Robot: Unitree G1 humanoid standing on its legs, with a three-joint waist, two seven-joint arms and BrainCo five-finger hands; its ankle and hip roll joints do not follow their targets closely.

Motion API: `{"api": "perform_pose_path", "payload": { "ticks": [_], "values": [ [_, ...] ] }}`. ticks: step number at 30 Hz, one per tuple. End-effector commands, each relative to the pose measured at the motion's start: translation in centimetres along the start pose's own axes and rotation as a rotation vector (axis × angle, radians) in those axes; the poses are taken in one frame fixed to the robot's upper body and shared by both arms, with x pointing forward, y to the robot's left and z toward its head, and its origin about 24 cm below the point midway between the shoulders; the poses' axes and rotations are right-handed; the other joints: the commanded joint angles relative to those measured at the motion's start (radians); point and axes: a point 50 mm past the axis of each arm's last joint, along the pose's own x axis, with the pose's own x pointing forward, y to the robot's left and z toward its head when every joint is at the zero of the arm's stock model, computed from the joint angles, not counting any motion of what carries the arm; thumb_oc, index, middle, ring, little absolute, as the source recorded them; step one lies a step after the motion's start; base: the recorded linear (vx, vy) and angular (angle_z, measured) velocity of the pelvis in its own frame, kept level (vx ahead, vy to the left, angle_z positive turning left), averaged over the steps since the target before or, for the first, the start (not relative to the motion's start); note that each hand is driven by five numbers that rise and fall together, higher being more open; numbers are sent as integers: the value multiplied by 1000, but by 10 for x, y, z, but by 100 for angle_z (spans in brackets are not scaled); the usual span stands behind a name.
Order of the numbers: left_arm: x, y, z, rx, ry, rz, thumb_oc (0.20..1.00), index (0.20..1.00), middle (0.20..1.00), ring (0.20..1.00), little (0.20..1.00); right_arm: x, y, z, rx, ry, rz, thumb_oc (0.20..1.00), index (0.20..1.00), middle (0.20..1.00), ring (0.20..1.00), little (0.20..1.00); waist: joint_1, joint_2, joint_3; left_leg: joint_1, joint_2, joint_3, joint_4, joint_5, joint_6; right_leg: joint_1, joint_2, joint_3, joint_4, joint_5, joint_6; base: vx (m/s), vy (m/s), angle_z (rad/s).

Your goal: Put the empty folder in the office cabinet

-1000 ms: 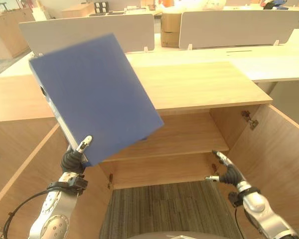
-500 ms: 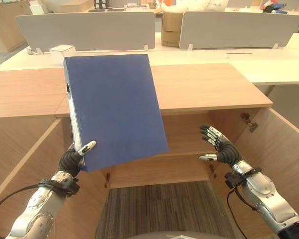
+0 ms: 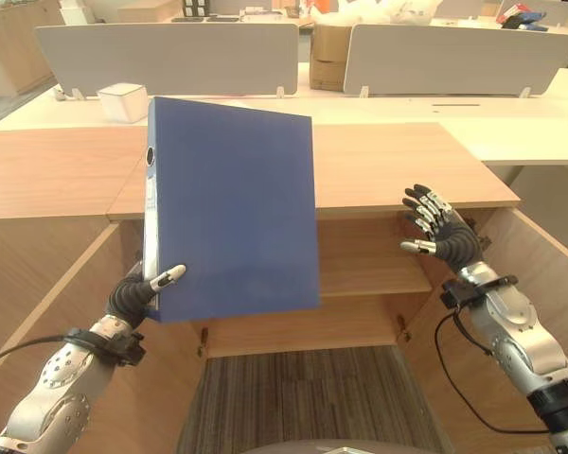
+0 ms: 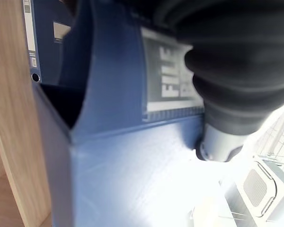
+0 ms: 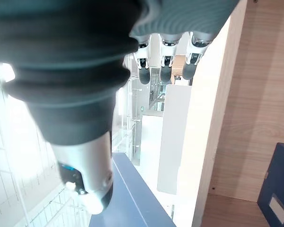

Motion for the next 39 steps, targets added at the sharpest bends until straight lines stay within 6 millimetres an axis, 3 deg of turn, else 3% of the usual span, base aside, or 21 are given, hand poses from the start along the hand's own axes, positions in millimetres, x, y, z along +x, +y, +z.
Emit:
{"api": "perform_pose_path", "payload": {
  "ticks": [1,8,9,13,18,31,32,33,39],
  "values": [
    [21,-1,57,207,-172,-125,200,200,200,200,200,20,-2,22,32,-86,54,1000,1000,1000,1000,1000,21,-31,-32,-24,18,-69,-3,-35,-8,-3,-87,-22,9,11,86,5,-8,4],
    [30,-13,62,240,-166,-203,200,200,200,200,200,39,12,19,107,-54,137,1000,1000,1000,1000,1000,30,-35,-29,-26,22,-70,-3,-32,-11,-3,-84,-24,9,11,85,4,-4,2],
    [33,-17,62,246,-153,-235,200,200,200,200,200,49,21,19,160,-37,193,1000,1000,1000,1000,1000,35,-37,-30,-27,24,-71,-3,-30,-15,-3,-83,-26,9,12,84,0,0,0],
    [38,-25,61,241,-144,-280,200,200,200,200,200,59,38,19,256,-8,285,1000,1000,1000,1000,1000,37,-40,-28,-27,26,-70,-3,-29,-17,-4,-81,-24,9,12,83,0,0,0],
    [43,-36,63,261,-112,-366,200,200,200,200,200,55,61,13,351,114,455,1000,1000,1000,1000,1000,41,-44,-28,-26,29,-68,-3,-27,-22,-1,-79,-28,10,11,84,0,0,0],
    [44,-45,65,289,-81,-446,200,200,200,200,200,40,65,23,336,201,576,1000,1000,1000,1000,1000,37,-46,-32,-29,33,-67,-3,-22,-30,-2,-77,-31,10,10,89,0,0,0],
    [46,-46,65,291,-80,-451,200,200,200,200,200,40,70,22,349,197,591,536,536,536,536,536,35,-43,-31,-29,33,-67,-3,-23,-30,-1,-77,-31,11,9,88,0,0,0],
    [47,-46,64,291,-78,-451,200,200,200,200,200,40,72,22,350,192,592,200,200,200,200,200,34,-42,-31,-29,33,-68,-3,-23,-30,-2,-77,-31,11,9,88,0,0,0],
    [46,-42,59,259,-96,-404,200,200,200,200,200,50,70,30,327,38,518,200,200,200,200,200,32,-32,-29,-30,33,-68,-3,-23,-27,-1,-78,-30,10,7,87,0,0,0]
  ]
}}
